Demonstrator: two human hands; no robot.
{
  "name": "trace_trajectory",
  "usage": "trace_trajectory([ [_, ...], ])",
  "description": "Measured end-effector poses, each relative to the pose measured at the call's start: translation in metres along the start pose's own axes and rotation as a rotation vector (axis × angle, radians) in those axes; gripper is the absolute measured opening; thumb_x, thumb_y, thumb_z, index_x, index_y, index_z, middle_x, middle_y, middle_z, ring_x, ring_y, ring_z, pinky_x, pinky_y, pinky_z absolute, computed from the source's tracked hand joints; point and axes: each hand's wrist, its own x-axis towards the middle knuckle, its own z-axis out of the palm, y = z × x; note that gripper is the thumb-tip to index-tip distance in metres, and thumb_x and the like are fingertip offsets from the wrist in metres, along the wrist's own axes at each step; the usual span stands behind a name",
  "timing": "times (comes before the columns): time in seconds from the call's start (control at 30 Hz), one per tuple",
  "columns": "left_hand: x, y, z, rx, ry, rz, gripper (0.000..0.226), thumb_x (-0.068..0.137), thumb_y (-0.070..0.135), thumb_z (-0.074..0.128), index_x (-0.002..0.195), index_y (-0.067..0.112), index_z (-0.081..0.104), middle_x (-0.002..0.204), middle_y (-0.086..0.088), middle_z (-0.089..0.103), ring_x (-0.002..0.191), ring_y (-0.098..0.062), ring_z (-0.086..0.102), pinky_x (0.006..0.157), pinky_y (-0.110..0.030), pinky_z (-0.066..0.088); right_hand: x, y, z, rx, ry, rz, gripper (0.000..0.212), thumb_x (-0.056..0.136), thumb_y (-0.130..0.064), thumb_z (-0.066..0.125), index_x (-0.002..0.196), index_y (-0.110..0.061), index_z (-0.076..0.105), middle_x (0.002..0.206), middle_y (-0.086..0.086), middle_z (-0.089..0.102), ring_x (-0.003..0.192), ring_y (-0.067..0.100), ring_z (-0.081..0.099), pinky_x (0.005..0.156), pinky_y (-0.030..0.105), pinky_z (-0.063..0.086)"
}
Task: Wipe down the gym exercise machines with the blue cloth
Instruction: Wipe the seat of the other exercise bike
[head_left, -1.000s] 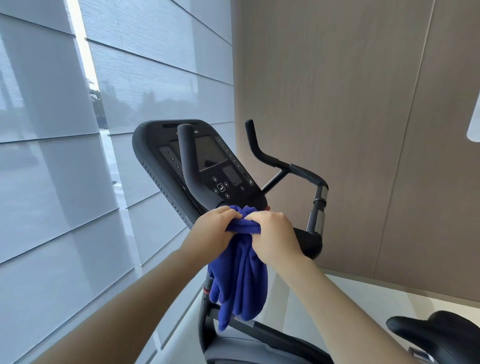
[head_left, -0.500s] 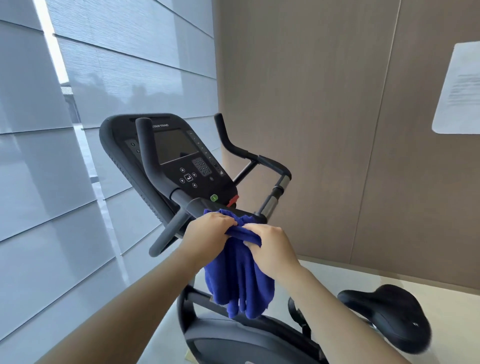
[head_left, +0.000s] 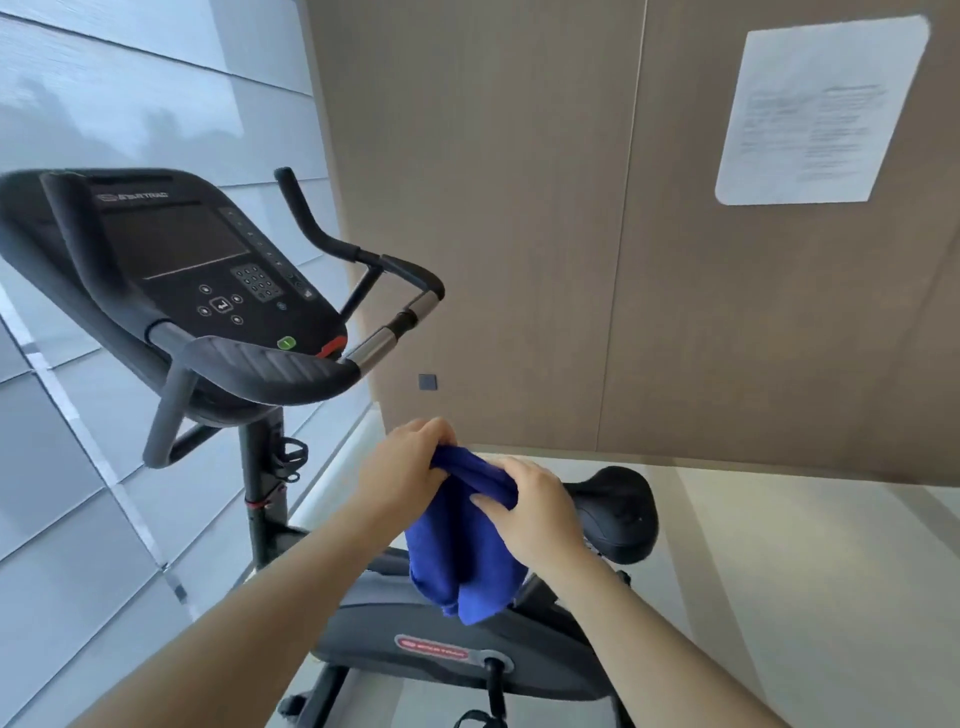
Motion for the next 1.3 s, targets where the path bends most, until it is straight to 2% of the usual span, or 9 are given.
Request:
trace_trajectory([
  [0.17, -0.006, 0.053, 0.049, -0.036, -0.078, 0.007, 0.016, 0.076, 0.012, 0.051, 0.082, 0.024, 0.044, 0.081, 0.008, 0.052, 0.073, -0.017, 0.049, 0.055, -0.029, 0.037, -0.036, 0.054, -0.042, -0.024, 0.014, 0.077, 0.031, 0.080, -0.029, 0.067, 0.110, -0.030, 0.059, 0.106, -0.011, 0.061, 0.099, 0.012, 0.053, 0.085, 0.028, 0.045],
  [0.33, -0.011, 0.106, 0.105, -0.173, -0.171, 0.046, 0.012, 0.076, 0.016, 0.060, 0.086, 0.022, 0.057, 0.085, 0.007, 0.057, 0.074, -0.015, 0.050, 0.059, -0.027, 0.037, -0.075, 0.112, -0.087, -0.055, 0.028, 0.157, 0.027, 0.082, -0.015, 0.065, 0.106, -0.028, 0.066, 0.103, -0.006, 0.061, 0.097, 0.013, 0.056, 0.085, 0.022, 0.043],
  [0.67, 0.014, 0.184, 0.201, -0.428, -0.292, 0.062, 0.014, 0.080, 0.021, 0.061, 0.084, 0.026, 0.047, 0.086, 0.005, 0.058, 0.075, -0.015, 0.053, 0.056, -0.027, 0.036, -0.100, 0.199, -0.141, -0.178, 0.277, 0.496, 0.047, 0.077, -0.031, 0.072, 0.119, -0.018, 0.055, 0.115, -0.001, 0.049, 0.099, 0.014, 0.052, 0.077, 0.023, 0.041],
  [0.77, 0.035, 0.202, 0.225, -0.489, -0.316, 0.052, 0.015, 0.079, 0.020, 0.061, 0.085, 0.026, 0.048, 0.087, 0.006, 0.059, 0.077, -0.014, 0.054, 0.057, -0.025, 0.040, -0.095, 0.223, -0.146, -0.128, 0.364, 0.579, 0.030, 0.079, -0.031, 0.069, 0.104, -0.022, 0.054, 0.102, -0.005, 0.048, 0.073, 0.008, 0.052, 0.057, 0.021, 0.039],
  [0.83, 0.050, 0.213, 0.241, -0.555, -0.352, 0.038, 0.018, 0.077, 0.021, 0.064, 0.088, 0.024, 0.050, 0.087, 0.007, 0.059, 0.077, -0.014, 0.055, 0.061, -0.026, 0.044, -0.088, 0.241, -0.148, -0.050, 0.359, 0.591, 0.009, 0.084, -0.021, 0.060, 0.090, -0.023, 0.055, 0.091, -0.002, 0.057, 0.072, 0.014, 0.057, 0.056, 0.026, 0.043],
  [0.9, 0.066, 0.221, 0.257, -0.627, -0.429, 0.037, 0.027, 0.073, 0.022, 0.071, 0.089, 0.023, 0.049, 0.086, 0.008, 0.058, 0.077, -0.013, 0.055, 0.063, -0.023, 0.045, -0.076, 0.257, -0.151, 0.056, 0.343, 0.603, 0.022, 0.084, -0.009, 0.048, 0.084, -0.028, 0.059, 0.081, -0.003, 0.064, 0.072, 0.017, 0.060, 0.060, 0.029, 0.048],
  [1.0, 0.088, 0.228, 0.277, -0.706, -0.521, 0.050, 0.043, 0.066, 0.021, 0.079, 0.093, 0.025, 0.046, 0.082, 0.017, 0.052, 0.075, -0.005, 0.052, 0.060, -0.010, 0.038, -0.051, 0.275, -0.156, 0.234, 0.311, 0.649, 0.052, 0.079, 0.002, 0.037, 0.084, -0.042, 0.064, 0.073, -0.017, 0.067, 0.061, 0.004, 0.058, 0.054, 0.015, 0.047],
  [1.17, 0.123, 0.204, 0.304, -0.815, -0.605, -0.043, 0.035, 0.070, 0.032, 0.078, 0.093, 0.031, 0.051, 0.089, 0.019, 0.055, 0.079, 0.001, 0.052, 0.066, -0.012, 0.041, -0.011, 0.302, -0.164, 0.389, 0.169, 0.631, 0.056, 0.086, 0.007, 0.037, 0.092, -0.041, 0.067, 0.094, -0.026, 0.068, 0.078, -0.010, 0.061, 0.063, 0.005, 0.047],
  [1.3, 0.145, 0.185, 0.323, -0.779, -0.620, -0.080, 0.033, 0.075, 0.033, 0.074, 0.102, 0.034, 0.053, 0.108, 0.016, 0.057, 0.097, -0.006, 0.056, 0.073, -0.016, 0.047, 0.011, 0.319, -0.166, 0.378, 0.112, 0.608, 0.058, 0.084, 0.009, 0.038, 0.102, -0.039, 0.067, 0.110, -0.027, 0.064, 0.106, -0.010, 0.055, 0.084, 0.003, 0.040],
])
